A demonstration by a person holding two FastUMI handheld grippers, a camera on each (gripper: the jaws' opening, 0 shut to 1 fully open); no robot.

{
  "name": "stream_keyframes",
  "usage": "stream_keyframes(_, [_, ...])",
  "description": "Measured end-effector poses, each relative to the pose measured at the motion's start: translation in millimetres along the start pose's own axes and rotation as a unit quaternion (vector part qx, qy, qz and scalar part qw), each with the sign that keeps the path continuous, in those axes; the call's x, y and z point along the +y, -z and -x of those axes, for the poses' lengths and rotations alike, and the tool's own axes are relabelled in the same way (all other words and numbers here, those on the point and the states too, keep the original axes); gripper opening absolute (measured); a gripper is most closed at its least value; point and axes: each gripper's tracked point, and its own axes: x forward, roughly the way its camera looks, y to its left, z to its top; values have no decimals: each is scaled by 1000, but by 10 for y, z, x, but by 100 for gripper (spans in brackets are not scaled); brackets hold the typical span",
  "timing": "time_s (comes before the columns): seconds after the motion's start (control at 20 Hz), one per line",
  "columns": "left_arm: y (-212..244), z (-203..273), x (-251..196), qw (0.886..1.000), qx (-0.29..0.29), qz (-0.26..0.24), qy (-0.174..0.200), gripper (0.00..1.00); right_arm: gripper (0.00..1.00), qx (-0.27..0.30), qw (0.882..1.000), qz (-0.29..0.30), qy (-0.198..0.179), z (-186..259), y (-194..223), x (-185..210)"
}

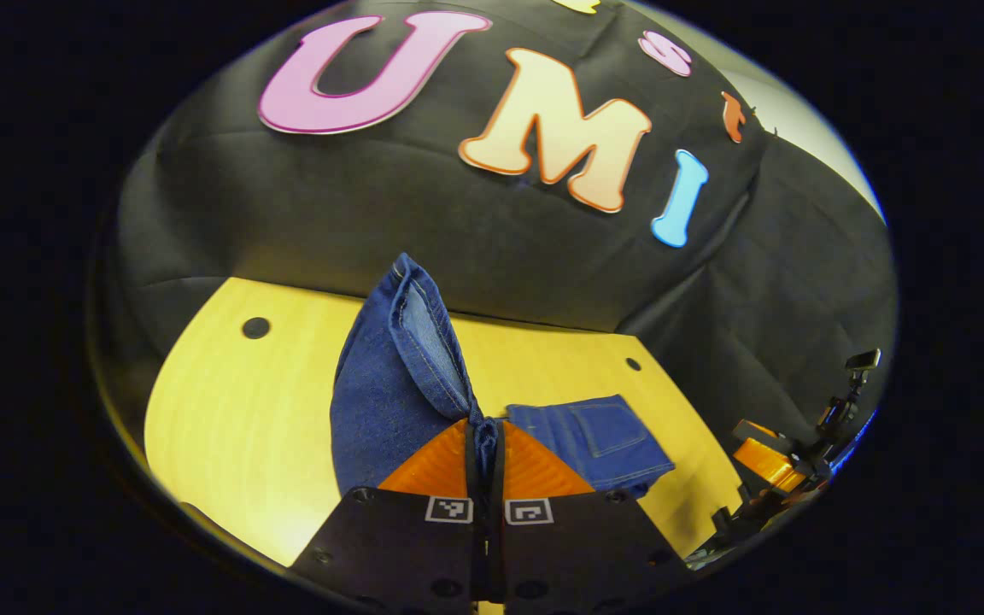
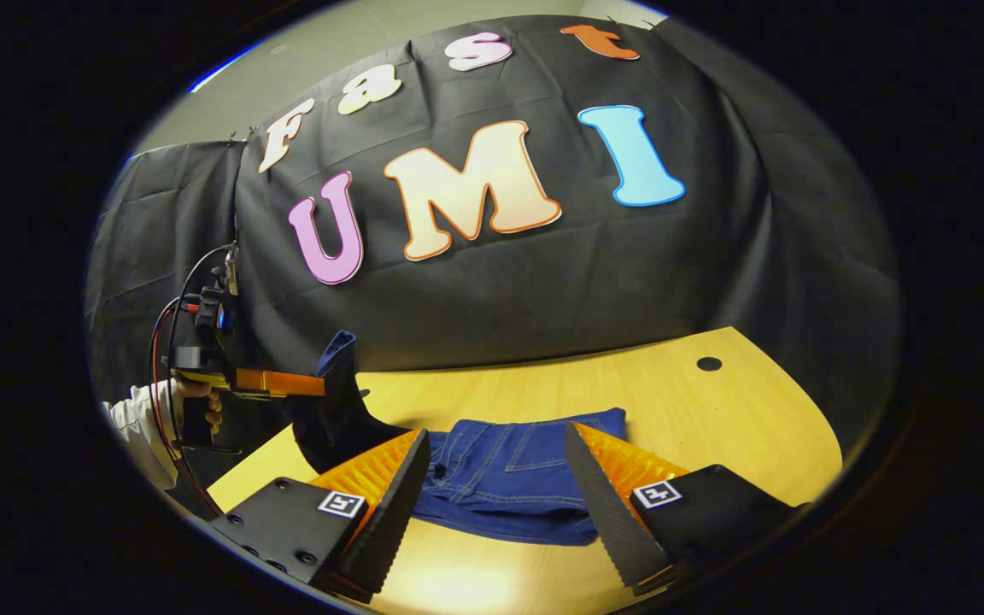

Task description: Grasp the waist and the cuffs of the jeans and fold them to make the two legs overlap; first hold the waist and fold one-third of the jeans toward the cuffs, then hold the cuffs and fold the remaining one-third in the same direction to finish folding.

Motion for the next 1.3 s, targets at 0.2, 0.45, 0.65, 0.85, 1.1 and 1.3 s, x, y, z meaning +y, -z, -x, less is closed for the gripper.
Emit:
stream_keyframes(0.2, [65,-362,-585,999,13,-17,32,0,98,-5,1000,3,8,154,-103,-298])
stream_keyframes(0.45, [318,-840,-994,998,31,-16,49,0,98,-5,1000,4,26,359,-120,-655])
stream_keyframes(0.65, [718,-1193,-1194,997,56,-27,44,0,98,4,999,7,42,480,-57,-895])
stream_keyframes(0.85, [1238,-1478,-1156,994,97,-54,8,0,98,10,999,6,42,544,-7,-1066])
stream_keyframes(1.1, [1356,-1482,-1267,997,76,-22,-10,26,98,19,999,22,16,560,32,-1025])
stream_keyframes(1.3, [726,-956,-1354,995,-49,-73,-43,96,97,-36,998,44,6,609,-300,-740])
